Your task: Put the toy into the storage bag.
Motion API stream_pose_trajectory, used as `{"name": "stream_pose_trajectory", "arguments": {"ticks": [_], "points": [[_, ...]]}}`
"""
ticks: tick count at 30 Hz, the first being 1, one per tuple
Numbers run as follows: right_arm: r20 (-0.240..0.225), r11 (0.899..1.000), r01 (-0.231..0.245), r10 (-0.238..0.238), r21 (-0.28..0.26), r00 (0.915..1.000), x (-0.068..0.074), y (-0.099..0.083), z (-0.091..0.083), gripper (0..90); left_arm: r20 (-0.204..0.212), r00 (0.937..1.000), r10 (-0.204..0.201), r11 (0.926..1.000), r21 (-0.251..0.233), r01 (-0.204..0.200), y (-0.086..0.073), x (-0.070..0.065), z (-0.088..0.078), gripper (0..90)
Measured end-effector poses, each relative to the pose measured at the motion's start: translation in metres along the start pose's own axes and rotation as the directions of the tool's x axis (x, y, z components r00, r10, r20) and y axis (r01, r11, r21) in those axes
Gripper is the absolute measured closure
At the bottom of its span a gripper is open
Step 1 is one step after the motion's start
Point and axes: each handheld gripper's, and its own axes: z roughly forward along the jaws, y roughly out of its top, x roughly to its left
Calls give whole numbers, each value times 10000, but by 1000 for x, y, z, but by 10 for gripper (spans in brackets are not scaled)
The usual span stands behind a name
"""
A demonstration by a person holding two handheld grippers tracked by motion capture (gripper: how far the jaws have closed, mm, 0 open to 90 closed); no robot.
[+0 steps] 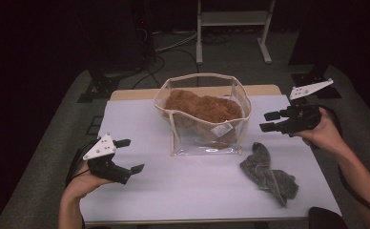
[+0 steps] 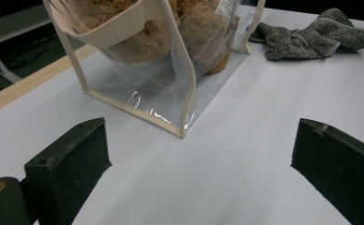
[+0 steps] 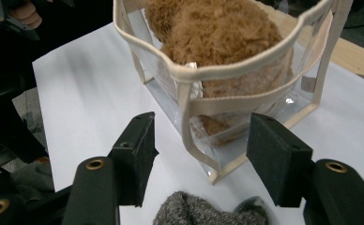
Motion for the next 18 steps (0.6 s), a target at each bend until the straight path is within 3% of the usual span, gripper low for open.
{"name": "stream_pose_trajectory", "arguments": {"ticks": [18], "points": [[-60,9994,-321,322,86,9995,-5,-29,12,388,0,10000,-57,9999,103,57,-2,1,-1,36]]}}
